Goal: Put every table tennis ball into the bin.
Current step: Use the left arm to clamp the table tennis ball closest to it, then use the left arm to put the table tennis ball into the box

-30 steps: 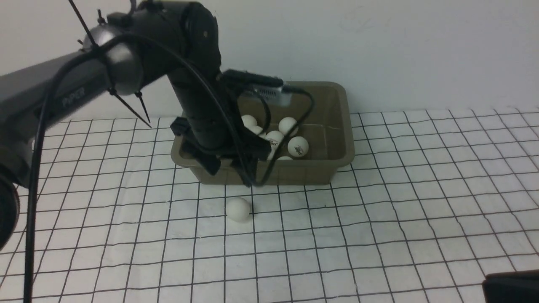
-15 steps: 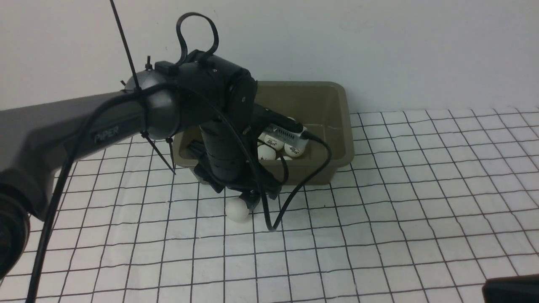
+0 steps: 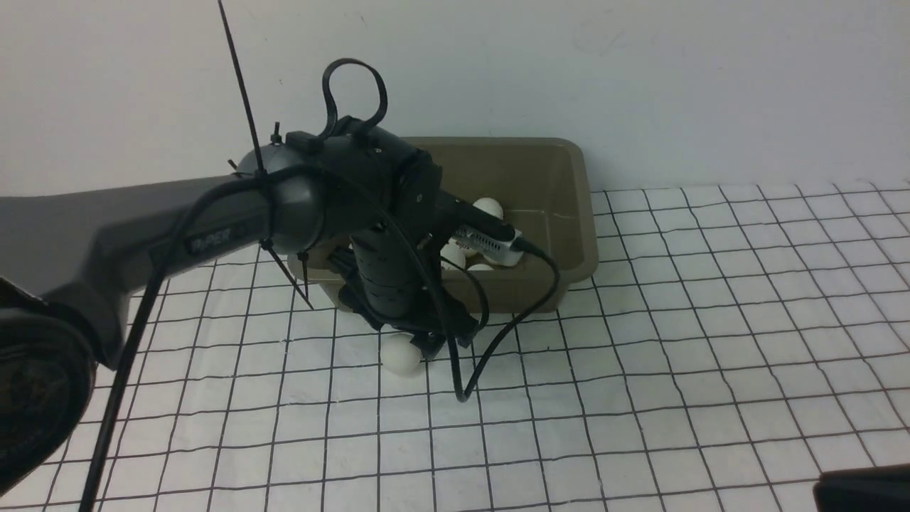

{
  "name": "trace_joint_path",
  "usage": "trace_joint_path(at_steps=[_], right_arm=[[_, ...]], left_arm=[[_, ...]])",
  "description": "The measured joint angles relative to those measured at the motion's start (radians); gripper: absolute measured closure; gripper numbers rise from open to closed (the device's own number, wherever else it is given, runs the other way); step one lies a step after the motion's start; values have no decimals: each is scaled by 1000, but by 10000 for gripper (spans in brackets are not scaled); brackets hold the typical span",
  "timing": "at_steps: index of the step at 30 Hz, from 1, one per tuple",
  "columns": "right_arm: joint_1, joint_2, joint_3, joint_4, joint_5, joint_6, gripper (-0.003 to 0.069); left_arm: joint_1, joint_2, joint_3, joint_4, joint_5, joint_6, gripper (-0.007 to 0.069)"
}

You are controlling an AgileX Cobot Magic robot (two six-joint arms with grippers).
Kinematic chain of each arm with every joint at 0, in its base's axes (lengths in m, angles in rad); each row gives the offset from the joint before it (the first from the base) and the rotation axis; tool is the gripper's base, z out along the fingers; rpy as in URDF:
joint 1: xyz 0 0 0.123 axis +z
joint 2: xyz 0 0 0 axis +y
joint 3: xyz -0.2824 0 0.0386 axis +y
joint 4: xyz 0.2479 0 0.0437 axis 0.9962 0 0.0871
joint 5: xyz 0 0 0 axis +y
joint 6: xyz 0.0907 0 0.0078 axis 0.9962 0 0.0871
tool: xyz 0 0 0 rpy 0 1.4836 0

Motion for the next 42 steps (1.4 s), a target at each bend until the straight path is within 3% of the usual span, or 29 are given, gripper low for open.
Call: trace_joint_path(at_steps=[20, 22, 24, 27, 35, 42], right_arm=[[0, 0, 0, 0, 0, 1, 676], [0, 0, 0, 0, 0, 1, 676], [0, 0, 0, 0, 0, 1, 676], [0, 0, 0, 0, 0, 1, 676], [0, 0, 0, 0, 0, 1, 676], [0, 0, 0, 0, -14, 1, 676]], left_arm=[[0, 107, -1, 44, -9, -2, 151], [0, 107, -1, 43, -9, -2, 186], [0, 107, -1, 46, 0, -2, 274], [0, 101, -1, 46, 47, -2, 279], [0, -49, -1, 46, 180, -4, 279], [0, -216, -41, 95, 99, -3, 279]])
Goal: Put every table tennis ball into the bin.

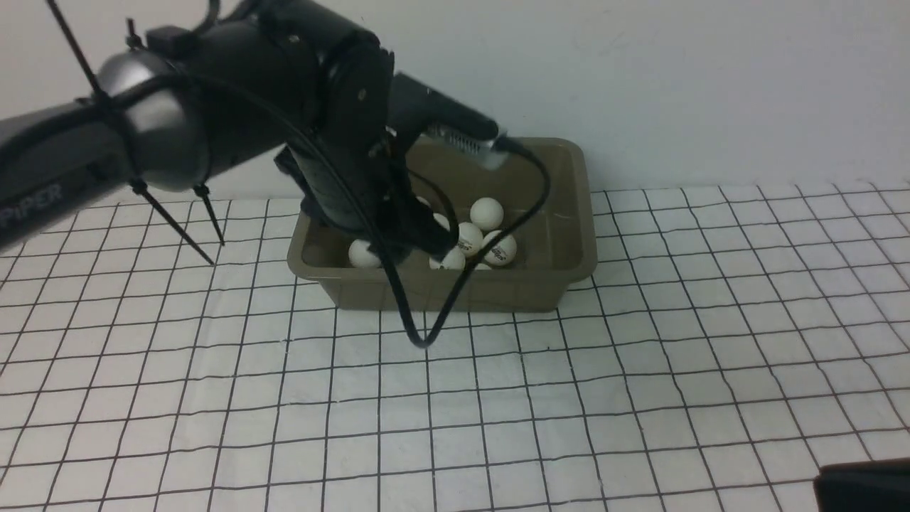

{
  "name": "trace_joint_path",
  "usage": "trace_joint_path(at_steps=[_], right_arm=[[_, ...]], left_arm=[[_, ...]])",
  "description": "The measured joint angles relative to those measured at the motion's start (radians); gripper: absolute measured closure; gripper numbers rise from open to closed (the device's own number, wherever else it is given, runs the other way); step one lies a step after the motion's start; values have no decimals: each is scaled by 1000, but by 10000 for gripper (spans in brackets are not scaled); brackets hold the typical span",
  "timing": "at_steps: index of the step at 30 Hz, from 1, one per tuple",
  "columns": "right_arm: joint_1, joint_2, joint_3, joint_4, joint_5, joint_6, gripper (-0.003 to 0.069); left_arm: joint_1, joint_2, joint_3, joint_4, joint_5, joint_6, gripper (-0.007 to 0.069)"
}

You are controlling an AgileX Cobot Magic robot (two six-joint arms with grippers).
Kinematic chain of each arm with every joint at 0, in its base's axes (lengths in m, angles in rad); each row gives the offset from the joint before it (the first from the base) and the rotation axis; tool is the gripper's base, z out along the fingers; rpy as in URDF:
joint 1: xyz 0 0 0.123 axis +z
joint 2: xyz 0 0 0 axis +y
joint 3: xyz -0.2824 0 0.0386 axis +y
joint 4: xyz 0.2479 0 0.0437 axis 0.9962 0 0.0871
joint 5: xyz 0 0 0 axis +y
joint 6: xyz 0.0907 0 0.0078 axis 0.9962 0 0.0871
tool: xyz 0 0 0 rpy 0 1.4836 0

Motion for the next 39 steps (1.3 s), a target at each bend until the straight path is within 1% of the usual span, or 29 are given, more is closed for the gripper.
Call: trace_joint_path(at_steps=[1, 3, 5, 10, 13, 16, 17, 18, 19, 22, 25, 27, 29, 30, 31, 32, 33, 34, 35, 37, 38, 39], right_arm=[[0, 0, 0, 0, -1, 0, 676], [0, 0, 0, 0, -4, 0, 676], [0, 0, 0, 0, -4, 0, 676], [0, 0, 0, 0, -3, 0, 676], [0, 0, 0, 0, 11, 0, 676], [0, 0, 0, 0, 19, 0, 676], [0, 0, 0, 0, 20, 0, 676], [0, 0, 0, 0, 23, 0, 676], [0, 0, 0, 0, 27, 0, 676], [0, 0, 0, 0, 36, 0, 676], [0, 0, 0, 0, 36, -2, 676], [0, -1, 0, -4, 19, -23, 676], [0, -16, 0, -29, -37, -52, 676], [0, -31, 0, -54, -90, -58, 676], [0, -43, 0, -74, -121, -62, 676], [0, -63, 0, -108, -168, -63, 676], [0, -81, 0, -138, -203, -63, 676], [0, -103, 0, -172, -236, -53, 676], [0, -122, 0, -209, -258, -36, 676], [0, -168, 0, -316, -280, 40, 676], [0, -183, 0, -367, -280, 76, 676], [0, -201, 0, -423, -280, 124, 676]], left_arm=[[0, -3, -3, 0, -4, 0, 279], [0, -3, -50, 71, -64, 0, 279], [0, 14, -64, 100, -77, 0, 279], [0, 129, -106, 203, -126, 0, 279], [0, 217, -120, 301, -198, 3, 279], [0, 253, -120, 315, -282, 0, 270], [0, 259, -120, 315, -304, -6, 258], [0, 263, -122, 315, -327, -26, 230], [0, 264, -125, 315, -343, -57, 184], [0, 264, -134, 345, -358, -169, 88], [0, 264, -135, 378, -343, -254, 48], [-2, 258, -135, 392, -310, -273, 53], [-2, 237, -135, 405, -266, -284, 94], [-2, 219, -134, 407, -253, -289, 129], [-2, 179, -133, 409, -247, -298, 196], [-2, 161, -133, 410, -247, -304, 230], [-2, 121, -133, 412, -250, -312, 307], [-2, 93, -133, 414, -253, -322, 362], [-2, 64, -133, 415, -260, -334, 433], [-2, -21, -133, 414, -273, -356, 563], [-2, -60, -133, 408, -276, -363, 596], [-2, -88, -133, 400, -276, -365, 610]])
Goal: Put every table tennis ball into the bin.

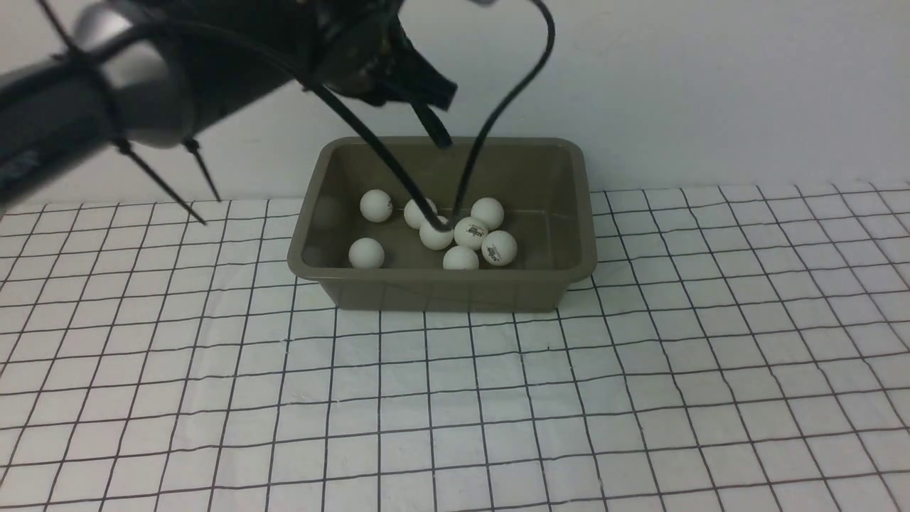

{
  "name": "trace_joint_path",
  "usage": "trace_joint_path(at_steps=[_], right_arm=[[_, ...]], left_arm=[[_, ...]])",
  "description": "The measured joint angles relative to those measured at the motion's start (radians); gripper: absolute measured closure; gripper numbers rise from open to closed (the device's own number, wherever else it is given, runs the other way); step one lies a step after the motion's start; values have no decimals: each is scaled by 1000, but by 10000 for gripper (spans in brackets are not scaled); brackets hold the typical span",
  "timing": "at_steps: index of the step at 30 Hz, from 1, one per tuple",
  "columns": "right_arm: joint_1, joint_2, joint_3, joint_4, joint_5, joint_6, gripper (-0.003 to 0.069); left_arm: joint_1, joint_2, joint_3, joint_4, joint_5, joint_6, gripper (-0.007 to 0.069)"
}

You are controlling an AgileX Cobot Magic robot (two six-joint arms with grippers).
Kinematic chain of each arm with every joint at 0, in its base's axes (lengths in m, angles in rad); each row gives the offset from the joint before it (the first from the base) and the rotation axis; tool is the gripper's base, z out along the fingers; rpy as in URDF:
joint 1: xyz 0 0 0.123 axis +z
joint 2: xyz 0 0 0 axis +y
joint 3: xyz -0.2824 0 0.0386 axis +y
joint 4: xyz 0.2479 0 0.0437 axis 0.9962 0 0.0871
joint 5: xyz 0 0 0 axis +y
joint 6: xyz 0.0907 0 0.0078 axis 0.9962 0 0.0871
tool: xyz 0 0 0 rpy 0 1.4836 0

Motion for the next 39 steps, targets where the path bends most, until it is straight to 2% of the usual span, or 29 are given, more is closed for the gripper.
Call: trace_joint_path(at_steps=[5, 8, 12, 21, 25, 31, 39], right_arm=[[0, -100, 0, -335, 14, 305, 676], [0, -146, 0, -455, 32, 442, 676], [0, -200, 0, -551, 66, 558, 676], [0, -222, 10, -583, 111, 591, 676], [0, -223, 33, -601, 133, 588, 676], [0, -223, 41, -607, 163, 588, 676], [0, -223, 41, -607, 163, 588, 676]], left_arm=[[0, -111, 0, -65, 1, 14, 629], [0, -168, 21, -116, -2, 53, 629], [0, -294, 180, -120, -87, 62, 629], [0, -632, 647, -115, -370, 61, 629], [0, -765, 788, -109, -459, 61, 629], [0, -876, 823, -109, -431, 59, 629], [0, -881, 823, -102, -425, 59, 629]])
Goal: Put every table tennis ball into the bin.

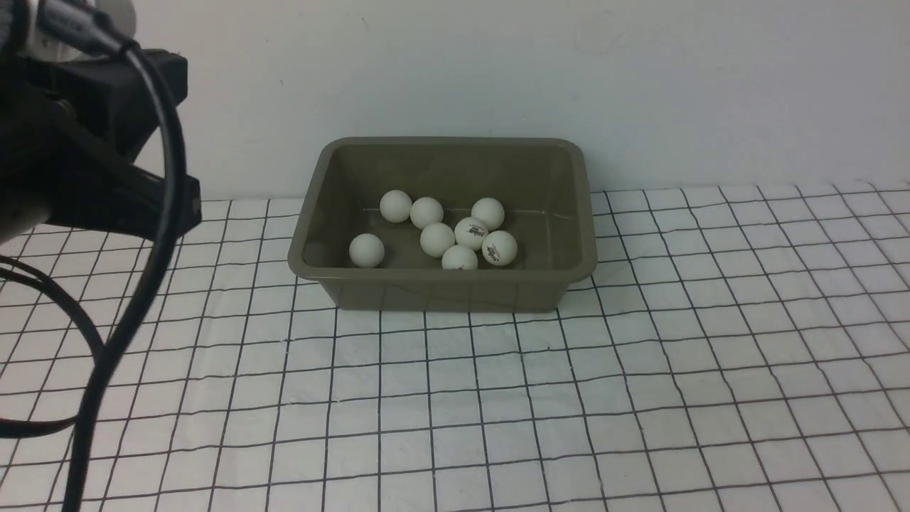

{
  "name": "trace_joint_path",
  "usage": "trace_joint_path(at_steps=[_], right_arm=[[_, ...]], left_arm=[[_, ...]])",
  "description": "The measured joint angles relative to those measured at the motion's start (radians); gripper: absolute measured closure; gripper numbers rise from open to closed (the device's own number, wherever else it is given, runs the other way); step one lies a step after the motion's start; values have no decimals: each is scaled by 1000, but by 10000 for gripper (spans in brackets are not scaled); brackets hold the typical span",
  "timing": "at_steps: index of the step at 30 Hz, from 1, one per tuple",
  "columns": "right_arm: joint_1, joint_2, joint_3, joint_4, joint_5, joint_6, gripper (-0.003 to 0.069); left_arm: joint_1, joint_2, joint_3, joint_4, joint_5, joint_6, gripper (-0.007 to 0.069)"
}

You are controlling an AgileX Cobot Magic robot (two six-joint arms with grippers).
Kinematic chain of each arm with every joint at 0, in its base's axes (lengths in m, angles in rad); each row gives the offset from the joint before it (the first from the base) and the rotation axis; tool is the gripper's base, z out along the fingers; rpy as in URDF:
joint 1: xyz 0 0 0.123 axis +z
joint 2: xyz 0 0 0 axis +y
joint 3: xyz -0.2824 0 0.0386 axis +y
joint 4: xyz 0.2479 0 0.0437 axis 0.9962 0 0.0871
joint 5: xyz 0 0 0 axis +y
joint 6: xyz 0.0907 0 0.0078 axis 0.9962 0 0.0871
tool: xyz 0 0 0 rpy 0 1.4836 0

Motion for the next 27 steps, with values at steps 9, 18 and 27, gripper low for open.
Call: trace_joint_path(at_steps=[9, 18, 27], right_arm=[[0, 0, 0, 0, 1, 0, 676], [0, 0, 0, 0, 4, 0, 676], [0, 0, 0, 0, 5, 0, 676]], left_arm=[[11, 14, 5, 45, 0, 11, 629], [413, -257, 228, 70, 35, -208, 629], [507, -556, 474, 200, 49, -287, 629]])
